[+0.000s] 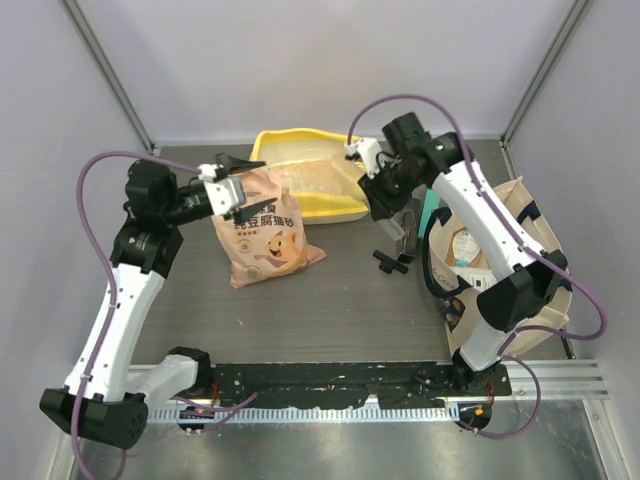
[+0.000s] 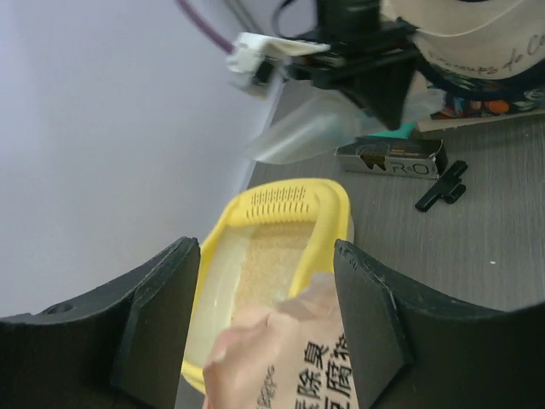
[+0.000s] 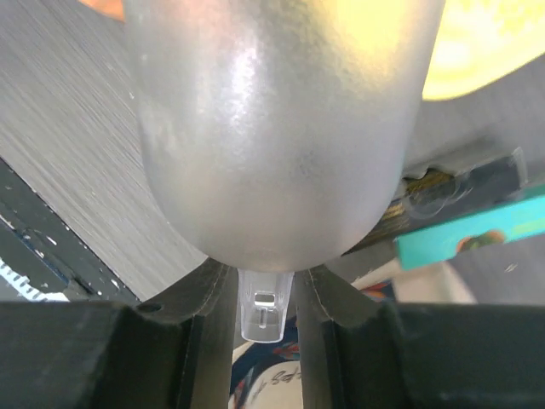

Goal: Fill the litter box with clean litter

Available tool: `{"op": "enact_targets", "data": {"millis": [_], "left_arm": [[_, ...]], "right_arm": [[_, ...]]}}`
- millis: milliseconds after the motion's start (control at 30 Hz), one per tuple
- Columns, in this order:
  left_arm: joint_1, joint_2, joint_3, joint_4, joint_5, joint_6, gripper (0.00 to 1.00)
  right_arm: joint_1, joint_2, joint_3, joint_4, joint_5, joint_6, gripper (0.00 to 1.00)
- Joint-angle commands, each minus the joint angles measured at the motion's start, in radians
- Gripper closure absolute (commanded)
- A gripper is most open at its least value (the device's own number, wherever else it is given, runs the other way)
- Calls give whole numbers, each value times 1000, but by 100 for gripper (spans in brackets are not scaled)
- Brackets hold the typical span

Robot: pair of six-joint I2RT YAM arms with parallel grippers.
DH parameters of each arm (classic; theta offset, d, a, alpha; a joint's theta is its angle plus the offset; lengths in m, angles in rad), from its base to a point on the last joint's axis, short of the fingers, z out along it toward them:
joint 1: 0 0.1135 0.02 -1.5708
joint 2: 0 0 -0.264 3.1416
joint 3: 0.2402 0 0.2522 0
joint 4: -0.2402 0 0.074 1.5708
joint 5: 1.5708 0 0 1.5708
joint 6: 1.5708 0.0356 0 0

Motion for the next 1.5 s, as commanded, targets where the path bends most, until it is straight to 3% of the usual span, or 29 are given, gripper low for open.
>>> {"op": "enact_targets", "data": {"millis": [0,67,233,400,567,700,833,933,1033,1067,1100,1167,1200,1267,1300,1367,1400,1433,1467], "left_arm": [[-203,76,113,-230,-112,492,32],[-258,112,118,-211,-210,619,32],[-363,143,52,-26,-344,767,30],[-378,148,-51,103,-329,932,30],[-384,204,-64,163,-318,985,30],[-401,264,-117,392,-335,1037,30],[-407,329,-117,456,-332,1077,36],[-409,349,-124,484,-312,1083,49],[-409,355,-147,481,-303,1097,72],[-409,356,-158,474,-304,1102,96],[-409,352,-163,468,-313,1100,100],[-407,346,-160,450,-336,1074,100],[-409,341,-146,378,-367,1045,100],[-409,330,-88,298,-407,970,100],[-409,329,-62,224,-436,916,100],[-409,335,39,125,-514,734,100],[-408,343,85,17,-540,651,100],[-407,353,139,-51,-569,509,100],[-403,391,256,-122,-568,429,100]], "right_arm": [[-65,65,221,-235,-319,-229,99],[-84,105,277,-267,-435,-248,99],[-84,131,272,-292,-464,-346,99],[-84,122,249,-292,-497,-342,99],[-78,114,242,-290,-516,-342,99],[-56,113,229,-292,-517,-336,99],[-53,120,226,-290,-519,-327,99],[-52,131,229,-292,-519,-316,99],[-53,143,239,-290,-519,-308,98],[-56,148,252,-290,-514,-305,98],[-58,159,265,-290,-499,-296,98],[-73,169,316,-288,-482,-267,90],[-82,177,346,-290,-475,-250,74],[-128,212,495,-281,-494,-155,57],[-203,225,553,-264,-519,-111,44],[-290,234,636,-125,-626,16,24],[-390,214,616,-27,-664,207,18],[-432,158,569,232,-700,318,18],[-476,118,420,389,-764,433,18]]}}
